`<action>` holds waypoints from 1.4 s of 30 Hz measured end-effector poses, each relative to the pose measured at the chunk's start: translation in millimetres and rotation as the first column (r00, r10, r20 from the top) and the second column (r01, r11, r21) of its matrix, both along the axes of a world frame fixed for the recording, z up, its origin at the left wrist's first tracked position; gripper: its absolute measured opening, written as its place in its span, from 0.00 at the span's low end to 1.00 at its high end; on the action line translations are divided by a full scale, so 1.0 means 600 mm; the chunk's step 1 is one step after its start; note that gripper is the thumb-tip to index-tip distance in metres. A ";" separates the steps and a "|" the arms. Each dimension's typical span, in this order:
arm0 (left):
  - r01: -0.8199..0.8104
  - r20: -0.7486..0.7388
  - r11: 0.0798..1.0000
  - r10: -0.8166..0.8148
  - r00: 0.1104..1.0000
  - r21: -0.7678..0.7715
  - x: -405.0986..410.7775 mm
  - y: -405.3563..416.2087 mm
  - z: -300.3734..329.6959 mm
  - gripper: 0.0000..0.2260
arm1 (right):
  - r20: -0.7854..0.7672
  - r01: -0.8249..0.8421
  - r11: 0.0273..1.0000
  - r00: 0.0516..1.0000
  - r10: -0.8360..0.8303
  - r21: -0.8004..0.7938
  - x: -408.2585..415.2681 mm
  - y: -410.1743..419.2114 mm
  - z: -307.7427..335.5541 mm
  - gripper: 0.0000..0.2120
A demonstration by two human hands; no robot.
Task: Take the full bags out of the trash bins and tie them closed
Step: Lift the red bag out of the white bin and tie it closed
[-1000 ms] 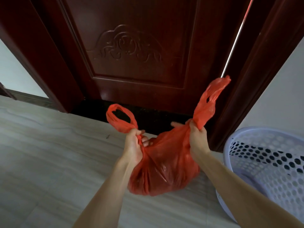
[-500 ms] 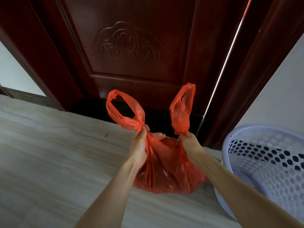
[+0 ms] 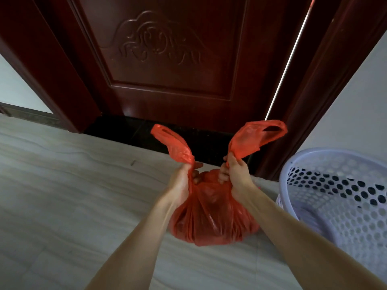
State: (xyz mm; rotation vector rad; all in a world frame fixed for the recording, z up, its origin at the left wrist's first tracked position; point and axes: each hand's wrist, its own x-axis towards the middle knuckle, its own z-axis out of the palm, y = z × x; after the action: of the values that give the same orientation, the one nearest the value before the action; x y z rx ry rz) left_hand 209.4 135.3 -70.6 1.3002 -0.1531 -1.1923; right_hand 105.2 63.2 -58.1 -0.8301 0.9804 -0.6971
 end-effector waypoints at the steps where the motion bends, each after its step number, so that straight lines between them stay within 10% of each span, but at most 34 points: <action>1: -0.018 0.057 1.000 0.017 0.998 0.006 -0.006 -0.001 -0.002 0.14 | -0.037 -0.044 0.999 0.998 0.044 -0.006 0.002 0.003 0.000 0.12; 8: -0.274 -0.102 0.940 0.258 0.961 -0.204 -0.003 -0.008 -0.017 0.13 | -0.191 -0.139 0.988 0.970 0.148 0.062 -0.005 0.000 -0.008 0.15; 13: -0.083 0.220 0.996 0.089 0.971 -0.034 -0.010 -0.016 -0.016 0.12 | -0.141 -0.085 0.995 0.986 0.091 0.052 -0.014 0.002 -0.021 0.16; 18: -0.110 -0.061 0.990 0.116 0.991 0.093 -0.008 -0.019 0.002 0.16 | 0.100 -0.017 0.980 0.995 -0.003 0.198 -0.022 -0.004 -0.018 0.12; 25: -0.141 0.335 0.980 0.087 0.938 0.142 -0.004 -0.011 -0.008 0.04 | 0.122 -0.270 0.957 0.959 0.258 0.101 -0.024 0.000 -0.006 0.10; 35: 0.275 0.553 0.948 -0.316 0.771 0.158 -0.012 0.008 0.012 0.11 | 0.114 -0.355 0.927 0.933 0.343 0.122 -0.021 -0.001 0.000 0.08; 40: 0.260 0.592 0.943 -0.333 0.734 0.209 -0.011 0.015 0.006 0.09 | -0.168 -0.073 0.997 0.983 0.067 -0.027 0.001 0.001 -0.007 0.04; 42: 0.324 0.745 0.913 -0.394 0.538 0.249 -0.014 0.024 0.002 0.11 | -0.388 -0.127 0.965 0.921 0.029 -0.230 0.003 0.002 -0.014 0.10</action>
State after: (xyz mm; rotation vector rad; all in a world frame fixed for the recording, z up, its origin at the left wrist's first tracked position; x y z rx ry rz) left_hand 201.0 149.7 -69.2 1.8663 -1.0885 -0.8665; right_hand 107.3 64.3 -66.7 -1.2569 1.2149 -0.6081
